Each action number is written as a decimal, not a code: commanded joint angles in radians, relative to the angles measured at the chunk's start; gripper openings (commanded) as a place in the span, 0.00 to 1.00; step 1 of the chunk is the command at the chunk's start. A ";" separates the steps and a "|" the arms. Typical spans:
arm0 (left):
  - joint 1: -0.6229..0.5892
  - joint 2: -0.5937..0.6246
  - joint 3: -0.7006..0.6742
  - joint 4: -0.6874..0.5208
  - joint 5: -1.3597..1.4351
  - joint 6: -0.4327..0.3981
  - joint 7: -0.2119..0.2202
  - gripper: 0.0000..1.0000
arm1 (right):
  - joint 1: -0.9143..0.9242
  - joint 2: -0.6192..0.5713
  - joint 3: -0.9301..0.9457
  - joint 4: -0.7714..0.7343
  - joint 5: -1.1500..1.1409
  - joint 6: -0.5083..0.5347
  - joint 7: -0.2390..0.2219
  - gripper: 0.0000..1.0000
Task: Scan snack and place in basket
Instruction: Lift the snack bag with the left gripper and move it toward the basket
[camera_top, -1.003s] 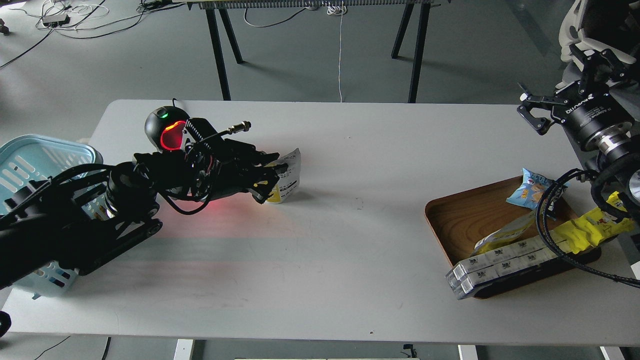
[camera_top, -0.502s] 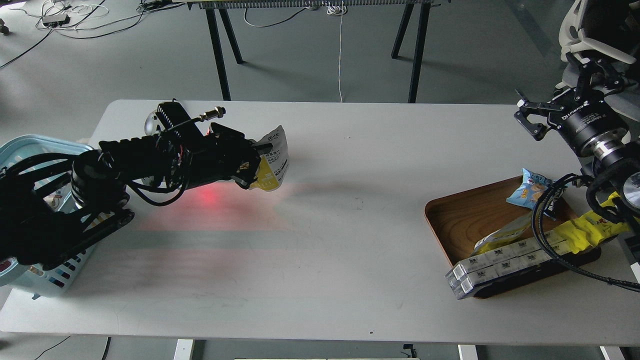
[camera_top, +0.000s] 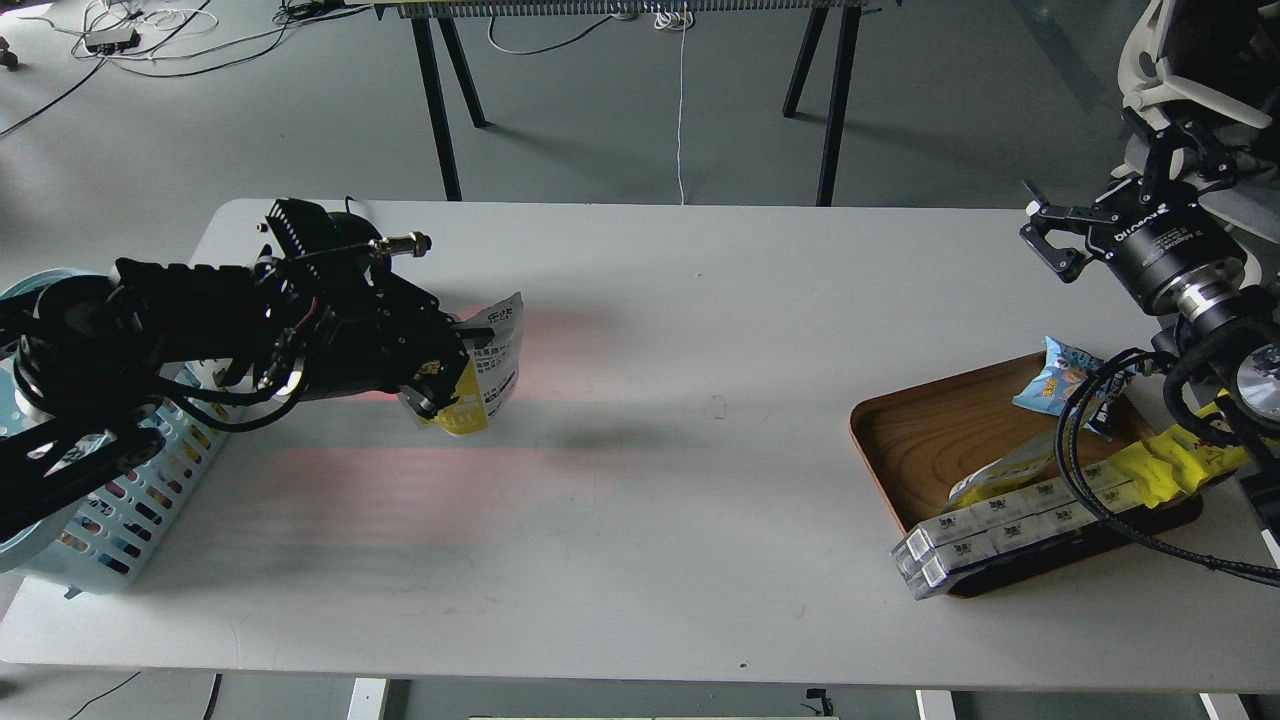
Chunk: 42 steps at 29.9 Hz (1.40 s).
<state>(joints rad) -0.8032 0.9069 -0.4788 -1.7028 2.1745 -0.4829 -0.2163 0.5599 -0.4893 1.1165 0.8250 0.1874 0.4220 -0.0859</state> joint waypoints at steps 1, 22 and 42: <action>0.004 0.003 -0.043 -0.026 -0.129 -0.006 0.076 0.00 | 0.000 0.000 -0.003 0.000 0.000 0.000 0.000 0.97; 0.010 -0.042 -0.066 0.002 -0.631 -0.006 0.419 0.00 | 0.000 0.008 -0.004 -0.001 0.000 0.000 0.000 0.97; 0.033 -0.190 -0.046 0.101 -0.437 0.173 0.325 0.00 | 0.000 0.009 -0.006 -0.001 0.000 0.000 0.000 0.97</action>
<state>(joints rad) -0.7777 0.7257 -0.5247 -1.6122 1.6907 -0.3278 0.1335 0.5599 -0.4802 1.1106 0.8237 0.1870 0.4219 -0.0859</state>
